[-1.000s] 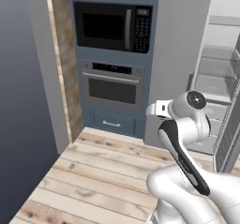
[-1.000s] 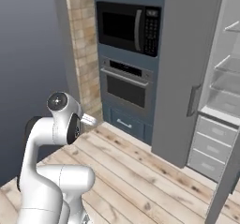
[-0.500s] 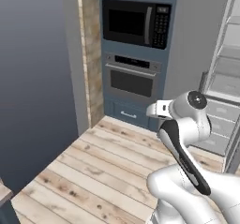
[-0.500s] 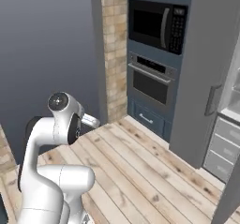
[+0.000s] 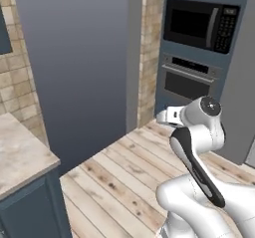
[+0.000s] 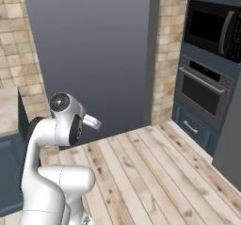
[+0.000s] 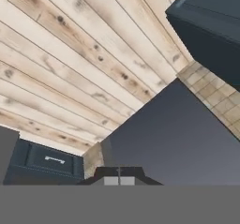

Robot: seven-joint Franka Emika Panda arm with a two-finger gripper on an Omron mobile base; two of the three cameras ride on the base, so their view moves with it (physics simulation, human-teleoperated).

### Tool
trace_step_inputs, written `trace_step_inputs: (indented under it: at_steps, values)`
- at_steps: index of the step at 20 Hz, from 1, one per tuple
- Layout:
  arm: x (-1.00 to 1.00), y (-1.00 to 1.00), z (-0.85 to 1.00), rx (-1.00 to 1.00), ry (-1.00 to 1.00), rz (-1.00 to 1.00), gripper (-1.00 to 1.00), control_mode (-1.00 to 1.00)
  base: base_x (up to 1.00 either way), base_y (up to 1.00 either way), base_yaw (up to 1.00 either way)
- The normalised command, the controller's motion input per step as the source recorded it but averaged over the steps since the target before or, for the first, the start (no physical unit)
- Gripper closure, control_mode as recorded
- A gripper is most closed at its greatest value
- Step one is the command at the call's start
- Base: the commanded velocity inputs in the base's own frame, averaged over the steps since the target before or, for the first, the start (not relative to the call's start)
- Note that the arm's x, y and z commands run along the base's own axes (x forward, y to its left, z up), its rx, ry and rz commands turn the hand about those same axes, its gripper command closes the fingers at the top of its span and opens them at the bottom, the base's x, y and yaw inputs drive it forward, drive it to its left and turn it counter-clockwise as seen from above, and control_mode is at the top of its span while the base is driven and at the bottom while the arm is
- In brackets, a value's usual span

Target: Place one of the steaks on the plate and the other in the bowl. Then place the bowl in the fridge.

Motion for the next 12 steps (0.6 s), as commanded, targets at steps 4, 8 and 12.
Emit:
trace_step_inputs:
  at_steps: [4,8,12]
  values:
    - [0.0,0.0,0.0,0.0,0.0,0.0,1.0,1.0,-0.41,0.64,0.08]
    - [0.0,0.0,0.0,0.0,0.0,0.0,1.0,1.0,-0.33,0.8,0.0]
    - [0.0,0.0,0.0,0.0,0.0,0.0,1.0,1.0,-0.29,0.8,0.0]
